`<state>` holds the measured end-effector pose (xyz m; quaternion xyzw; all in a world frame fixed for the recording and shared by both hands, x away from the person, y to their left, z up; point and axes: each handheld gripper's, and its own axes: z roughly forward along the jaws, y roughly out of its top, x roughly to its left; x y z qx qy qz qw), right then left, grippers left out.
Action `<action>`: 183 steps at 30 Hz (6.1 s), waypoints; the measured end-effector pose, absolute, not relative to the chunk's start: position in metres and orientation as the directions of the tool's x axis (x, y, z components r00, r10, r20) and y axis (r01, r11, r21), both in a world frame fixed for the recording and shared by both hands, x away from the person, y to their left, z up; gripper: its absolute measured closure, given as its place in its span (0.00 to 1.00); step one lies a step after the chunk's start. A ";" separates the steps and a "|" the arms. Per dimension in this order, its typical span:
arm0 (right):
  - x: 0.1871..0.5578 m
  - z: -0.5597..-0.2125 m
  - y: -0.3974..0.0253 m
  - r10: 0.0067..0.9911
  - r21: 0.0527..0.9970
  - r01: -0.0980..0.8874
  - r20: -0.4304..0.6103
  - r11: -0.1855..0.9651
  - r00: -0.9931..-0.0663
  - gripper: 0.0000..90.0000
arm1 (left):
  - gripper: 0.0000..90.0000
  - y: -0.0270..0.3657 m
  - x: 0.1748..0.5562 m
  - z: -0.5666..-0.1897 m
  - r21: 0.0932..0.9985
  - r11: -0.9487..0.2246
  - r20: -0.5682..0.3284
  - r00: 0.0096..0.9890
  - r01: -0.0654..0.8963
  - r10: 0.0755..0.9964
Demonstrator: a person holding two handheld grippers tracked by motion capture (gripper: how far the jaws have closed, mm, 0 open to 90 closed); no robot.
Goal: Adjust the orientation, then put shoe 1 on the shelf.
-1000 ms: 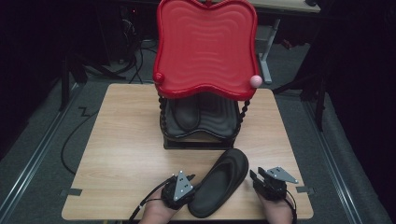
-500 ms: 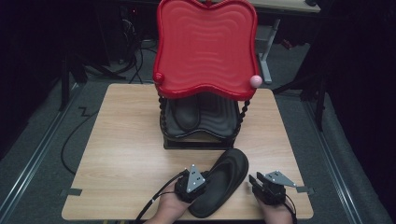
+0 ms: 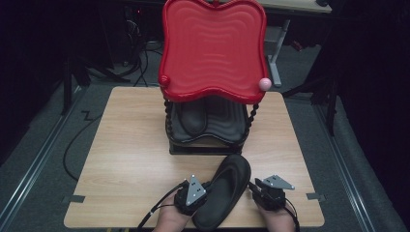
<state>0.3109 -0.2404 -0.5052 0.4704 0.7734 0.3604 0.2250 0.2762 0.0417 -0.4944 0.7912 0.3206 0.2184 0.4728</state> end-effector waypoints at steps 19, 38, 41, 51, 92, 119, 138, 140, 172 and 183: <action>0.331 -0.507 -0.194 0.820 0.757 0.542 0.015 0.364 -0.572 0.74 | 0.80 0.076 0.266 -0.503 0.891 -0.242 -0.052 0.616 0.385 0.786; 0.287 -0.474 -0.184 0.782 0.856 0.449 0.090 0.255 -0.616 0.61 | 0.89 0.075 0.269 -0.500 0.887 -0.224 -0.071 0.599 0.404 0.798; 0.283 -0.472 -0.177 0.761 0.861 0.457 0.138 0.224 -0.633 0.56 | 0.88 0.075 0.269 -0.500 0.887 -0.221 -0.076 0.601 0.405 0.796; 0.287 -0.487 -0.161 0.790 0.823 0.513 0.138 0.244 -0.598 0.39 | 0.86 0.070 0.265 -0.499 0.892 -0.227 -0.081 0.632 0.392 0.771; 0.258 -0.440 -0.181 0.787 0.937 0.260 -0.026 0.235 -0.616 0.87 | 0.84 0.061 0.229 -0.459 0.972 -0.161 0.003 0.678 0.171 0.735; 0.310 -0.398 -0.176 0.812 0.959 0.173 -0.085 0.224 -0.578 0.87 | 0.84 0.053 0.289 -0.423 0.987 -0.137 0.056 0.615 0.085 0.787; 0.413 -0.387 -0.163 0.877 0.961 0.181 -0.104 0.210 -0.469 0.87 | 0.84 0.032 0.380 -0.421 0.988 -0.105 0.036 0.500 0.111 0.865; 0.416 -0.387 -0.162 0.880 0.961 0.171 -0.119 0.219 -0.460 0.86 | 0.83 0.029 0.381 -0.418 0.988 -0.098 0.029 0.483 0.119 0.875; 0.286 -0.466 -0.149 0.771 0.907 0.253 -0.111 0.336 -0.627 1.00 | 0.85 0.020 0.380 -0.415 0.982 -0.102 0.027 0.418 0.158 0.908; 0.306 -0.459 -0.154 0.802 0.915 0.262 -0.098 0.305 -0.590 1.00 | 0.71 0.028 0.372 -0.410 0.986 -0.117 0.048 0.463 0.122 0.885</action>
